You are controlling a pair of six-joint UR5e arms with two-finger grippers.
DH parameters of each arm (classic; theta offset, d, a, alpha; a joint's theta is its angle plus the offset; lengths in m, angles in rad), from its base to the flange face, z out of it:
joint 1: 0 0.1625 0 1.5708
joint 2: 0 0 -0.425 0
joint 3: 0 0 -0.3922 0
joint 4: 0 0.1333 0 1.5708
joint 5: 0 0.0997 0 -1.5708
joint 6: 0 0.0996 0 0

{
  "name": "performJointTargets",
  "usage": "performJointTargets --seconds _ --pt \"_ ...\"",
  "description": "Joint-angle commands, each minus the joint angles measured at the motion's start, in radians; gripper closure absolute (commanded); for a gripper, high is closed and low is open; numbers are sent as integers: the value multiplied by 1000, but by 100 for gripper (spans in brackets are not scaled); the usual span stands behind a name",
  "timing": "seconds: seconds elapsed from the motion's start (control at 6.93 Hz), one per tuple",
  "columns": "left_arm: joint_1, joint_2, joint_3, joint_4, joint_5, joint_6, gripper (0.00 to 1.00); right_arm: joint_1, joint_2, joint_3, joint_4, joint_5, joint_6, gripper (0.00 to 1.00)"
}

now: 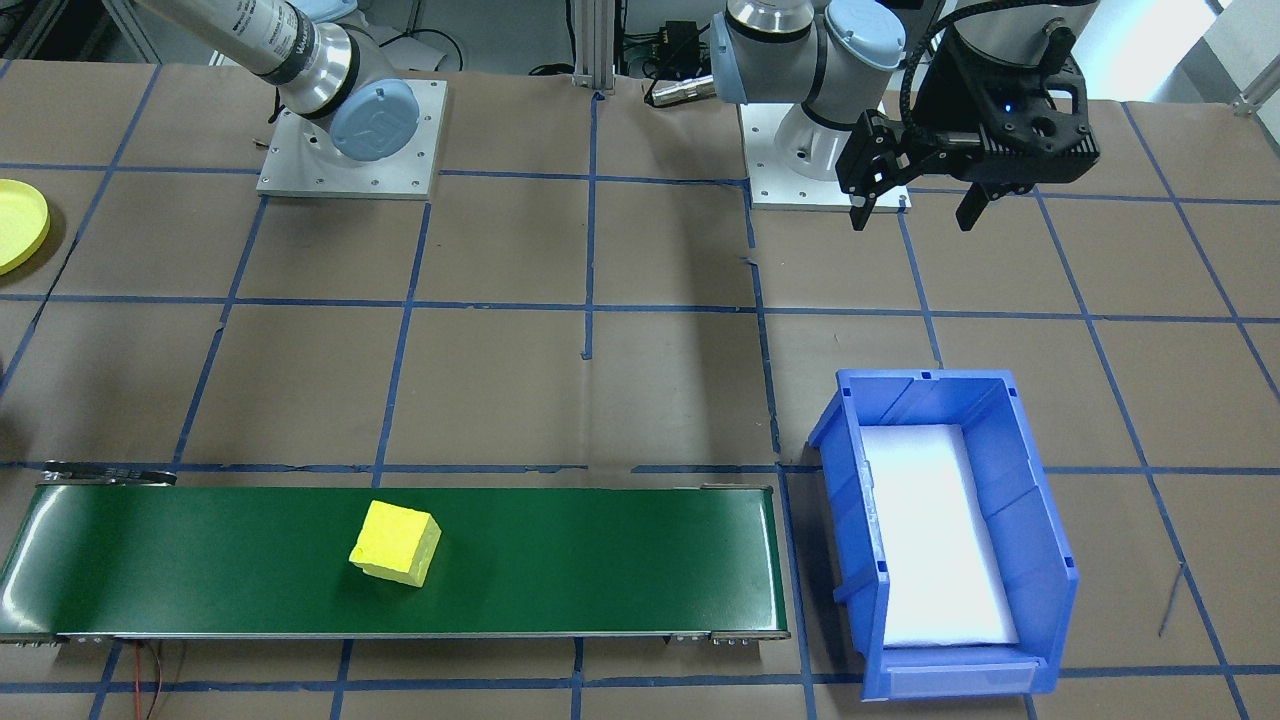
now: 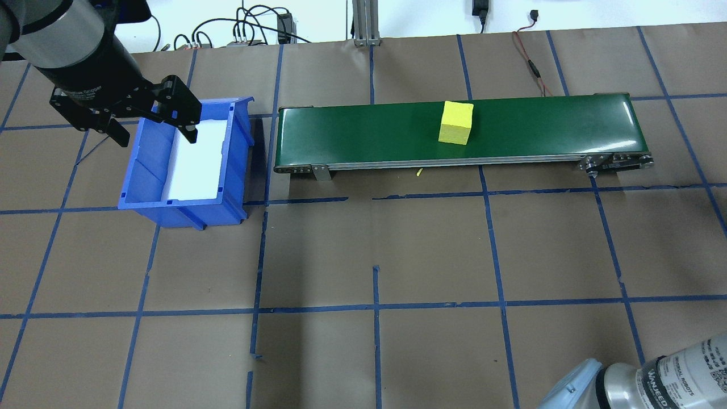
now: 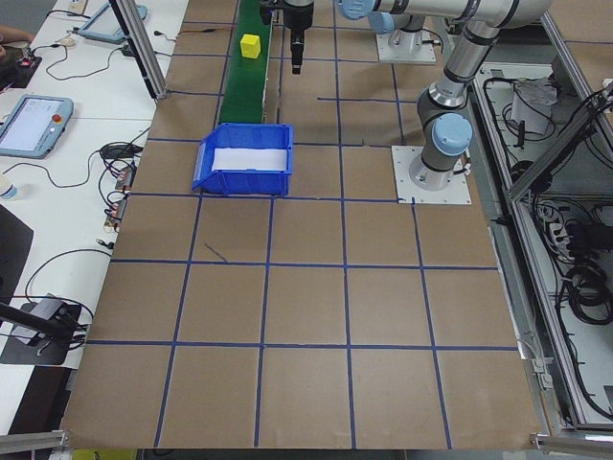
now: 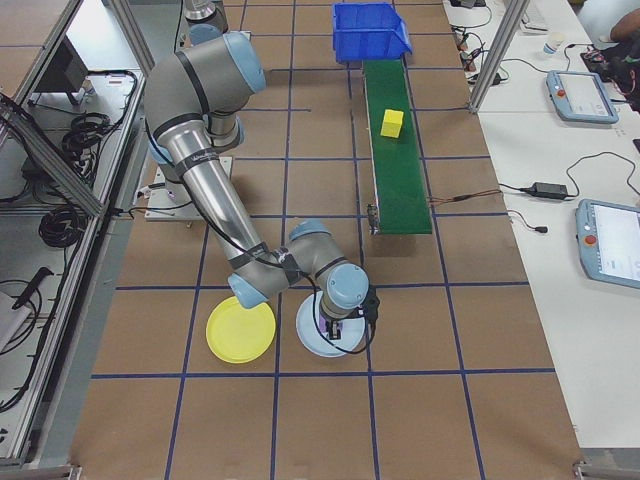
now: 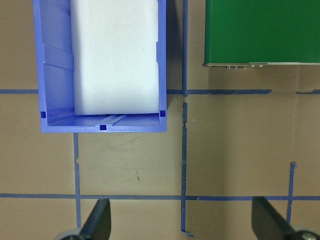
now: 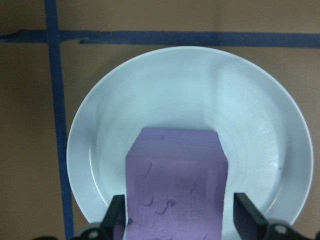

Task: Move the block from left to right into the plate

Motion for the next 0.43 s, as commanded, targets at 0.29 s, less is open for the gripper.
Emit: performJointTargets --seconds 0.29 --pt "2 0 -1 0 0 2 0 16 -93 -11 9 39 3 0"
